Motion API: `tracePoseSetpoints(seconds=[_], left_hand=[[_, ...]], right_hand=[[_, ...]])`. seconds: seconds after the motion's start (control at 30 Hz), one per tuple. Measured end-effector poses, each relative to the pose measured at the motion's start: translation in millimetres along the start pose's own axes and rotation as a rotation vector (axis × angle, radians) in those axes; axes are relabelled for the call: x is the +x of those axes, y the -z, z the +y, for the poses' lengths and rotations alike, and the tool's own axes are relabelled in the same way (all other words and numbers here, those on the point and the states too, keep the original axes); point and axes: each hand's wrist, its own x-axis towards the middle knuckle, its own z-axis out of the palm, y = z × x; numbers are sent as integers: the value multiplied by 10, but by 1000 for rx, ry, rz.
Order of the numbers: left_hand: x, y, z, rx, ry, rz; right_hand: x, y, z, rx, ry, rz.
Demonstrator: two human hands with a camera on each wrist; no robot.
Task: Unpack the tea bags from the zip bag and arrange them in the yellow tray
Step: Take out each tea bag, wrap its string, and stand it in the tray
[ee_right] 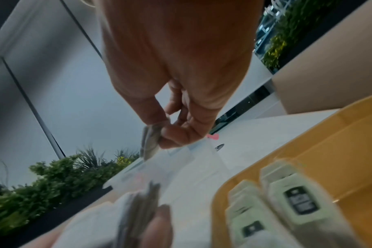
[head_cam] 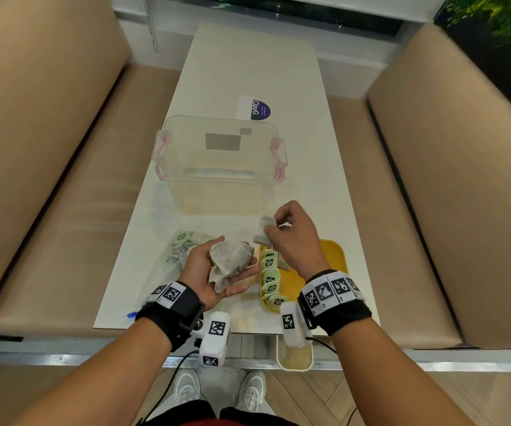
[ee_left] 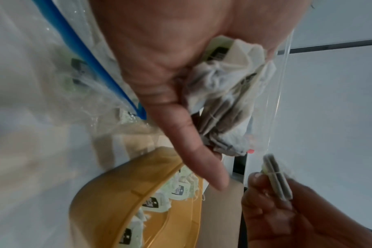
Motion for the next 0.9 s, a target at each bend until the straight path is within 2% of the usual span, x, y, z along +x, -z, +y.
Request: tracePoseSetpoints(seconds=[0.23, 0.37, 0.5, 0.73, 0.9], left_hand=[[-3, -7, -45, 46, -8, 5], [5, -1, -63, 58, -12, 17], [9, 13, -77, 56, -13, 17], [18, 27, -99, 69, -17, 26], [18, 19, -104, 64, -16, 25]], right_hand=[[-25, 292, 146, -52, -42, 2], [-28, 409, 207, -216, -30, -3], [-54, 530, 236, -334, -77, -73], [-87, 688, 382, -641, 16, -80], [-86, 731, 470, -701, 4, -122]])
